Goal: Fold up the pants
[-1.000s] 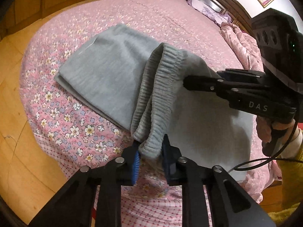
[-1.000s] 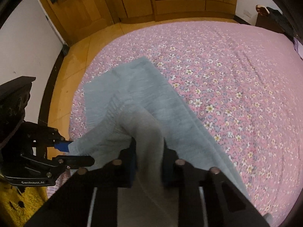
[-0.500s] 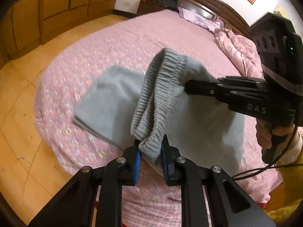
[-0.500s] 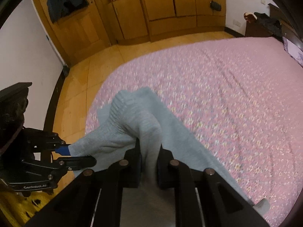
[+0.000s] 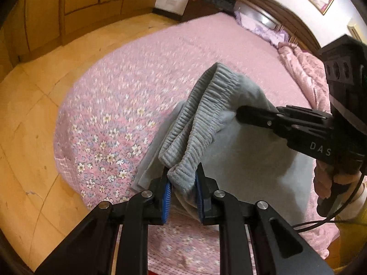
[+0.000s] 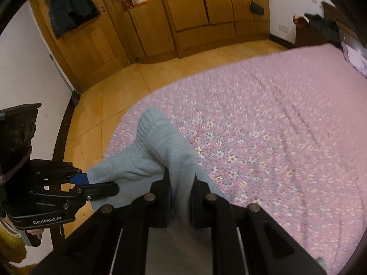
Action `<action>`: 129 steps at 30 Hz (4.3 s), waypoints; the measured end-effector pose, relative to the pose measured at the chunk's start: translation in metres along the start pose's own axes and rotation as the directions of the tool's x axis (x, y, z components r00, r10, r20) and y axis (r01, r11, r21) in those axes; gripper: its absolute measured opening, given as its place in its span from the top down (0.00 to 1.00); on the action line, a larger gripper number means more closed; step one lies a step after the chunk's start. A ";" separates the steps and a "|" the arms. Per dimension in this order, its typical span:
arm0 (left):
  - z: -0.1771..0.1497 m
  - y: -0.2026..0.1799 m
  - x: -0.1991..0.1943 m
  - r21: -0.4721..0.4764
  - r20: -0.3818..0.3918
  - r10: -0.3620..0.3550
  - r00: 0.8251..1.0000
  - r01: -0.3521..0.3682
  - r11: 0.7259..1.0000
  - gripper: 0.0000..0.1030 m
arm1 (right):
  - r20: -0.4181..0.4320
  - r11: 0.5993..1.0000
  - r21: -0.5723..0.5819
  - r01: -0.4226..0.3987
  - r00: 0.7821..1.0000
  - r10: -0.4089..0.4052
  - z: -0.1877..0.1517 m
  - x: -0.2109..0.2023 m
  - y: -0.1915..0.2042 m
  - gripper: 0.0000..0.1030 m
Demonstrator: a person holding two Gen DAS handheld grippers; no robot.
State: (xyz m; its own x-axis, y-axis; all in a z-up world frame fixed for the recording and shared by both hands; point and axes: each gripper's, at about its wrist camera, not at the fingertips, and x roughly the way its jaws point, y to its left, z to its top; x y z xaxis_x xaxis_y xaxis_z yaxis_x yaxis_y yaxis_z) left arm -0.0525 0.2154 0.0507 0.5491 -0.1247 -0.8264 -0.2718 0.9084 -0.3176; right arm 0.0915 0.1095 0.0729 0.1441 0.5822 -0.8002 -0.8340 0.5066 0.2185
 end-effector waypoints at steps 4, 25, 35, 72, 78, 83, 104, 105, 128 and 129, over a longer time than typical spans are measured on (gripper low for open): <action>-0.008 0.002 0.014 0.037 -0.027 0.058 0.998 -0.057 0.998 0.83 | -0.040 0.998 0.052 0.025 0.999 -0.023 -0.004 0.027 -0.009 0.77; -0.002 -0.015 -0.044 0.111 0.102 0.114 0.988 -0.125 0.986 0.75 | 0.067 0.967 0.255 0.018 0.997 -0.036 -0.047 -0.066 -0.056 0.58; 0.021 -0.055 0.019 0.231 0.056 0.055 0.997 -0.067 0.971 0.75 | 0.034 0.940 0.340 -0.028 0.999 0.017 -0.088 -0.059 -0.067 0.58; -0.001 -0.039 0.027 0.250 0.007 0.152 0.988 -0.149 0.957 0.77 | 0.003 0.815 0.514 0.267 0.950 -0.313 -0.160 -0.088 -0.138 0.43; -0.002 -0.050 0.012 0.255 0.011 0.159 0.987 -0.157 0.954 0.77 | 0.024 0.798 0.565 0.210 0.962 -0.270 -0.164 -0.100 -0.136 0.43; -0.009 -0.061 -0.007 0.260 0.035 0.151 0.988 -0.155 0.953 0.77 | 0.056 0.806 0.564 0.180 0.965 -0.255 -0.168 -0.119 -0.118 0.43; -0.061 -0.124 0.006 0.336 -0.081 0.060 0.995 -0.029 0.941 0.77 | 0.079 0.700 0.710 0.081 0.978 -0.193 -0.233 -0.155 -0.078 0.43; -0.062 -0.124 0.008 0.337 -0.085 0.060 0.995 -0.028 0.941 0.77 | 0.074 0.691 0.719 0.078 0.980 -0.187 -0.236 -0.152 -0.079 0.43; -0.076 -0.128 0.030 0.372 -0.083 0.104 0.991 -0.066 0.926 0.77 | 0.063 0.705 0.709 -0.014 0.997 -0.044 -0.225 -0.091 -0.068 0.42; -0.076 -0.128 0.030 0.372 -0.083 0.103 0.991 -0.065 0.926 0.77 | 0.052 0.710 0.704 -0.001 0.997 -0.050 -0.223 -0.087 -0.067 0.42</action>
State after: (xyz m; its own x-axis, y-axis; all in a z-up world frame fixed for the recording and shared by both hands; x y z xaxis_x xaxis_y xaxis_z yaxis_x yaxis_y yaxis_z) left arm -0.0614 0.0655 0.0312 0.4511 -0.0633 -0.8902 0.0070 0.9977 -0.0675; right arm 0.0160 -0.1162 0.0035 0.2125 0.5885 -0.7801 -0.2172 0.8068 0.5495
